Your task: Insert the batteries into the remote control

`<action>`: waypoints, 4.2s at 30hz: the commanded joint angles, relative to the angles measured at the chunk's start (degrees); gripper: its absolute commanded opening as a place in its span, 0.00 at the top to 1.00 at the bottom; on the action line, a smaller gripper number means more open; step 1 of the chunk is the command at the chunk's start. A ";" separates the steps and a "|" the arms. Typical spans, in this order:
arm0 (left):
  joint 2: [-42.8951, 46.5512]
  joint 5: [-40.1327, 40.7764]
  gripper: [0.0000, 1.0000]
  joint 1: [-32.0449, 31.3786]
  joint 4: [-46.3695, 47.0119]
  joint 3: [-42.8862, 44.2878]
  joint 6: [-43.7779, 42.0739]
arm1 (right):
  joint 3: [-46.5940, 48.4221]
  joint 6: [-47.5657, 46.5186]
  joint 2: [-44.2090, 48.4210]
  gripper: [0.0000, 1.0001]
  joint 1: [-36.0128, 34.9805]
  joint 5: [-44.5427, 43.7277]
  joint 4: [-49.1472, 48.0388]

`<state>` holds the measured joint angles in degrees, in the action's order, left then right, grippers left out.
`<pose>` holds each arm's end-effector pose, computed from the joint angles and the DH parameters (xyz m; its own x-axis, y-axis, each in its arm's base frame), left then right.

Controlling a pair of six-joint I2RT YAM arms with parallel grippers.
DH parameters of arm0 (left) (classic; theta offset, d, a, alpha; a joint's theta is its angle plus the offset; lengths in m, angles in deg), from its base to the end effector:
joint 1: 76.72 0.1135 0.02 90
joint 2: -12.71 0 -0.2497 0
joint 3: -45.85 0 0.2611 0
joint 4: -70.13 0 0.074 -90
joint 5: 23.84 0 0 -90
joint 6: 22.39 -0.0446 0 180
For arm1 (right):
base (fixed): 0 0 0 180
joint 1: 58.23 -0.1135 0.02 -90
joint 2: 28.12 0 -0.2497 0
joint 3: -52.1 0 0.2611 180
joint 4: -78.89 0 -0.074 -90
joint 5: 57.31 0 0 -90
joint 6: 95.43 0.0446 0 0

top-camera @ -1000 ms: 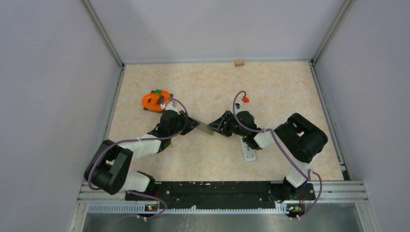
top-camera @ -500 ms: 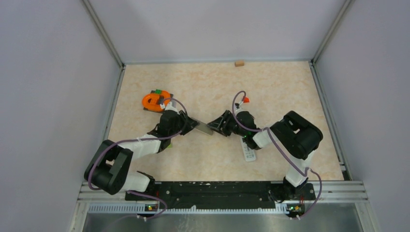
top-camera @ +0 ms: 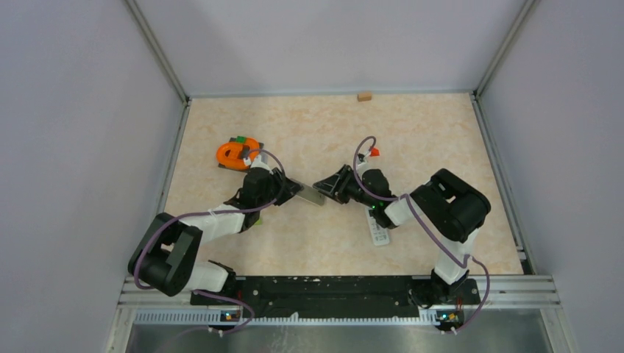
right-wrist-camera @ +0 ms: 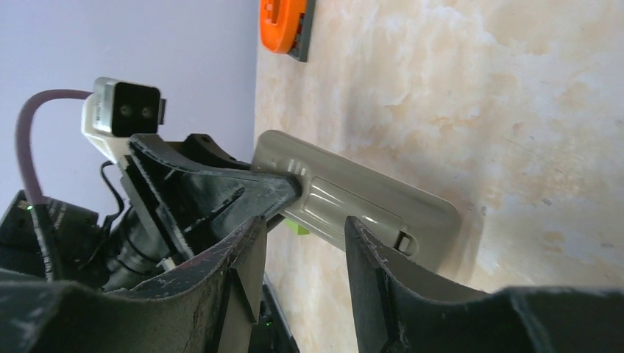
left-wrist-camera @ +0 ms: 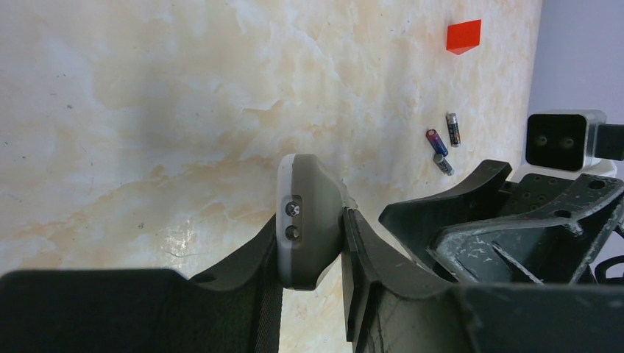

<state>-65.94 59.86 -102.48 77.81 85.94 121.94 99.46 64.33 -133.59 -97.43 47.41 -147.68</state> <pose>0.2470 -0.1246 0.1348 -0.6894 -0.5639 -0.4547 -0.0742 0.6793 -0.7301 0.2558 0.2232 0.1090 -0.8082 0.5119 -0.2913 -0.1328 0.3235 0.9369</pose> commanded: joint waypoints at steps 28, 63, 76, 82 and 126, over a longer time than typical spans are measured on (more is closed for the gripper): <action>-4.31 3.51 1.00 -0.06 -12.15 -3.25 -4.28 | 2.29 1.14 -1.99 0.58 -1.05 0.33 9.30; -5.50 3.97 1.00 -1.46 -8.31 -6.12 -2.03 | 0.92 7.87 -10.46 0.59 -2.30 1.42 -27.49; -6.32 8.10 1.00 -3.79 -11.09 -4.38 -2.35 | 1.88 15.36 -13.85 0.60 -2.64 1.37 -37.87; -5.99 13.32 1.00 -5.32 -17.17 -2.04 -3.00 | 1.58 12.41 -11.22 0.61 -2.40 1.20 -34.75; 11.28 12.47 1.00 -5.94 -30.44 5.23 -18.02 | 6.17 -28.76 22.04 0.13 4.62 -10.05 39.41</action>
<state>-55.54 74.78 -108.21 57.84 90.53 114.16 102.47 46.08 -118.51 -93.17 37.16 -118.44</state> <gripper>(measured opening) 0.340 0.808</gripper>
